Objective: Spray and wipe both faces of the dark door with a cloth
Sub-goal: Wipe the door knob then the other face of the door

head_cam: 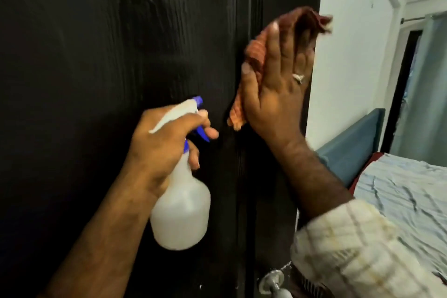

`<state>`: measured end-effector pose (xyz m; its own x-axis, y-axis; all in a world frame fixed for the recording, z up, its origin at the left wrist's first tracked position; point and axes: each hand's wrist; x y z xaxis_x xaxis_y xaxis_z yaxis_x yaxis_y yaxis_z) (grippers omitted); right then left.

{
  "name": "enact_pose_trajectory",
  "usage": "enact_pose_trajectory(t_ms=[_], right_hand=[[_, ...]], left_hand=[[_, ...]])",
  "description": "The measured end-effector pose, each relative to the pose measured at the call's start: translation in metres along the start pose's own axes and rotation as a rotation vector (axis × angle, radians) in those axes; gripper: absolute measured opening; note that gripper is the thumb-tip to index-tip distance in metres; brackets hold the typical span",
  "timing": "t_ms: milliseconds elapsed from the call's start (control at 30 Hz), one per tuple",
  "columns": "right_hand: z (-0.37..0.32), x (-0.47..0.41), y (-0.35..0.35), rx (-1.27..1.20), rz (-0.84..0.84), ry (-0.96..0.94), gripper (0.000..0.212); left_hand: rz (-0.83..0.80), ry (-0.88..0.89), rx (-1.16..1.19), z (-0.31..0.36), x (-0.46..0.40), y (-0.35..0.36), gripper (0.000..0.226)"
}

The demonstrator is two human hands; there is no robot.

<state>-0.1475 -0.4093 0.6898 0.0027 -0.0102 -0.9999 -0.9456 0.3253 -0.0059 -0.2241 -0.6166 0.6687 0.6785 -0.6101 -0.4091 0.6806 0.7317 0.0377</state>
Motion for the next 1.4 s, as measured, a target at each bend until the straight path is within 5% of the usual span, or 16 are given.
enact_pose_trajectory(t_ms=[133, 333, 467, 667, 800, 1133, 1400], right_hand=[[-0.012, 0.011, -0.003, 0.006, -0.044, -0.073, 0.059], [0.001, 0.175, -0.047, -0.013, -0.378, -0.224, 0.056], [0.004, 0.139, -0.051, 0.008, -0.371, -0.265, 0.06], [-0.017, -0.013, -0.011, -0.063, -0.039, -0.101, 0.056], [-0.022, 0.014, 0.003, -0.068, 0.022, -0.052, 0.052], [-0.023, 0.281, -0.055, -0.273, -0.553, 0.001, 0.052], [-0.064, 0.287, -0.022, -0.551, -0.516, 0.396, 0.051]], left_hand=[[0.042, -0.005, 0.028, 0.013, -0.003, -0.015, 0.026], [0.02, -0.036, -0.036, -0.018, 0.015, -0.038, 0.019], [-0.003, -0.056, -0.038, -0.019, 0.019, -0.04, 0.022], [0.001, -0.092, 0.002, -0.025, 0.025, -0.043, 0.022], [0.012, -0.072, -0.045, -0.04, 0.031, -0.055, 0.023], [0.002, -0.154, -0.116, -0.117, 0.063, -0.069, 0.023], [0.128, -0.273, -0.13, -0.176, 0.071, -0.077, 0.019]])
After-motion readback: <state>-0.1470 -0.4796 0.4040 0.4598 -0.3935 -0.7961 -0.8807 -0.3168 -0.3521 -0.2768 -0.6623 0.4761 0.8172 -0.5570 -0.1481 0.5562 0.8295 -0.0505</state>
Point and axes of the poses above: each hand's wrist, its own x-axis away from the middle knuckle, its own y-axis out of the palm, z = x × y, and after that the axes turned 6 degrees about -y, right-handed
